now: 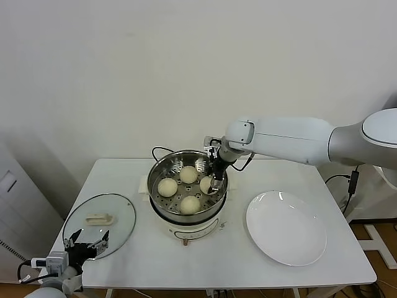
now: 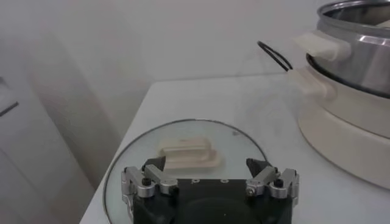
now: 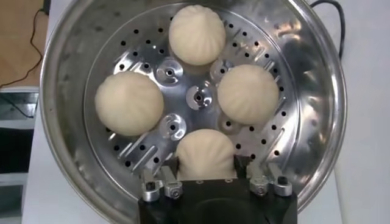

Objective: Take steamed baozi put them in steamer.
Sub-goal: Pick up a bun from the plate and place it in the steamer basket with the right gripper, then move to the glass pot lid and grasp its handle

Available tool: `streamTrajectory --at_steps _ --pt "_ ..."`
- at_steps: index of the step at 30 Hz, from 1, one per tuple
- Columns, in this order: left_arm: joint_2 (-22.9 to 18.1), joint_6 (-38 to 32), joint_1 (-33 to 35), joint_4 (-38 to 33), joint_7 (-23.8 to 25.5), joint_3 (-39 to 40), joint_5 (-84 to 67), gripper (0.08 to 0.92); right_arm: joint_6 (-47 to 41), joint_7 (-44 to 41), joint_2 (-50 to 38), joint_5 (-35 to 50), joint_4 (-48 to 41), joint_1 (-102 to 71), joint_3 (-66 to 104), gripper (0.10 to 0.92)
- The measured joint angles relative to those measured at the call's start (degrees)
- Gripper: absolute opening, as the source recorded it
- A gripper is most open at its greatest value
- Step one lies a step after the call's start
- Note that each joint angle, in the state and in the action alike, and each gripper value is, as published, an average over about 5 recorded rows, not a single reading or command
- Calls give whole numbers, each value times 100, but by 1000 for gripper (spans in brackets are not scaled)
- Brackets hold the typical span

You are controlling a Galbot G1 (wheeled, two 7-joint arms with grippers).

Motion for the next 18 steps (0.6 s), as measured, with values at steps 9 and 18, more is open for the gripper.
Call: streamTrajectory --at_steps 9,18 --pt "-33 8 6 -18 -9 -34 8 823 115 -112 -480 126 133 324 416 823" --pt "-87 48 -58 -57 -15 -74 17 823 390 223 -1640 316 606 351 1078 823"
